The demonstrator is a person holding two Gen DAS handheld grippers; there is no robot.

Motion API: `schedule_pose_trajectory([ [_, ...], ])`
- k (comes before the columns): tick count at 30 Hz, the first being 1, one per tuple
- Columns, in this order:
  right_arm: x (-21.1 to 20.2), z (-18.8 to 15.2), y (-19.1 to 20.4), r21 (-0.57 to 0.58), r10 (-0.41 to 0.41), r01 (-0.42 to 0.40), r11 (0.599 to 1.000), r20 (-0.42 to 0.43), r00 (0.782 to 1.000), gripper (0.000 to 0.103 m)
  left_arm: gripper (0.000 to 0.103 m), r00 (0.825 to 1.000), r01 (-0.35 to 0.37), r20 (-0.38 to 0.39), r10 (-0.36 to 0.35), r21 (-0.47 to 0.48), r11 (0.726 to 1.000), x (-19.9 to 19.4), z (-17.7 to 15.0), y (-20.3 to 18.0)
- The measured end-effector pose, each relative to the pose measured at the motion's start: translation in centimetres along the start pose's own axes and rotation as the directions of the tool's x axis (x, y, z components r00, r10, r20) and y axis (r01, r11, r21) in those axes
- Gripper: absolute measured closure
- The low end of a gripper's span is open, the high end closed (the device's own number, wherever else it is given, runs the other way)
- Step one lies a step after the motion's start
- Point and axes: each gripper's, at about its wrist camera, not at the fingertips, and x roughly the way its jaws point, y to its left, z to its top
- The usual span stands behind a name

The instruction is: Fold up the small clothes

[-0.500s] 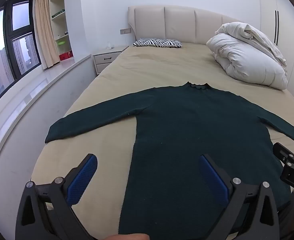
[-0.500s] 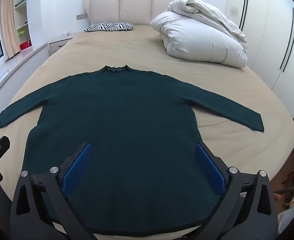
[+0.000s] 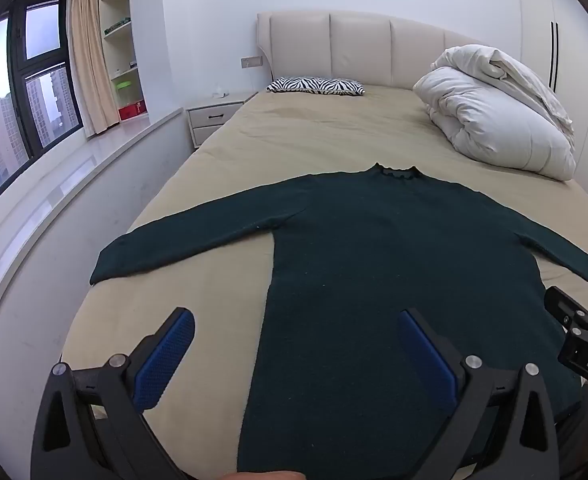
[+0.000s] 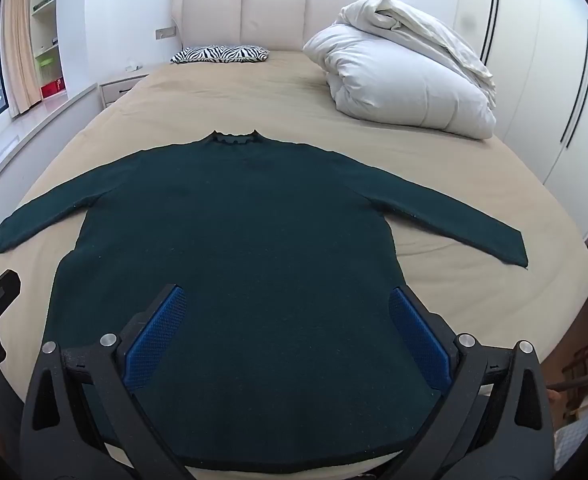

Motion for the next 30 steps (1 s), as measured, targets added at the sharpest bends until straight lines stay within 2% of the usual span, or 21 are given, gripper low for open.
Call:
schedule_pose_trajectory([
  [30, 0.61, -0.14, 0.44, 0.002, 0.003, -0.003, 1.0, -0.007, 1.0, 0.0, 0.0, 1.0, 0.0, -0.002, 0.0, -0.003, 1.0, 0.15, -0.04, 0.64],
])
